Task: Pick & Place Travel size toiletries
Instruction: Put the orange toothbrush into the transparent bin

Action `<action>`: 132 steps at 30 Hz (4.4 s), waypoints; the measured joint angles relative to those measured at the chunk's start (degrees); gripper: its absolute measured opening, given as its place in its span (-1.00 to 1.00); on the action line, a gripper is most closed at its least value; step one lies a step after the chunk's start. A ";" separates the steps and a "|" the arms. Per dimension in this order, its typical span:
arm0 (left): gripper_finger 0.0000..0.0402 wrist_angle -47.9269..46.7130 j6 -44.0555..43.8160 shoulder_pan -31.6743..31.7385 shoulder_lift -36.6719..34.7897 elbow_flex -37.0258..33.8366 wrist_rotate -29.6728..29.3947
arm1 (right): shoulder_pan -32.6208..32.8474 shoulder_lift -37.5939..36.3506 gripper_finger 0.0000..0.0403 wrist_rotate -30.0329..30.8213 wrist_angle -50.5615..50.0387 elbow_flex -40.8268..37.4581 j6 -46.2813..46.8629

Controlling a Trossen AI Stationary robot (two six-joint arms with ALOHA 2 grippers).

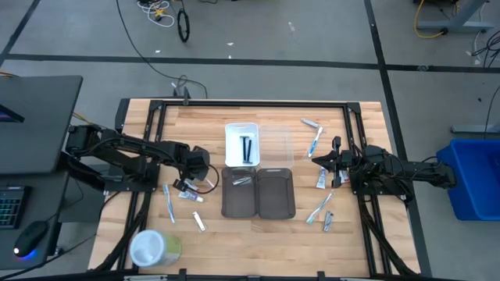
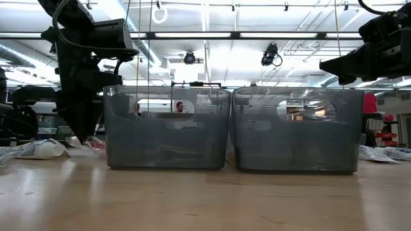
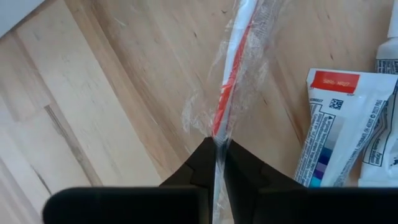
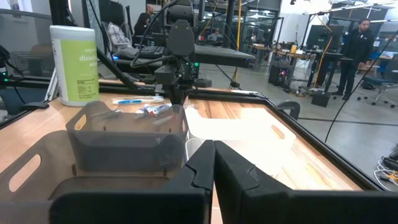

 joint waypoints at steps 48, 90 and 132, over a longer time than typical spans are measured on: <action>-0.84 -16.19 -6.10 -0.21 -5.18 22.15 0.22 | 0.00 0.02 -0.94 0.01 0.02 -0.02 0.00; -0.85 -3.72 -17.65 2.29 7.46 42.71 -2.72 | -0.01 0.02 -0.94 0.02 0.03 -0.01 0.01; -0.84 9.17 -49.40 4.46 14.05 44.02 5.11 | 0.00 0.37 -0.93 0.02 0.06 -0.02 0.00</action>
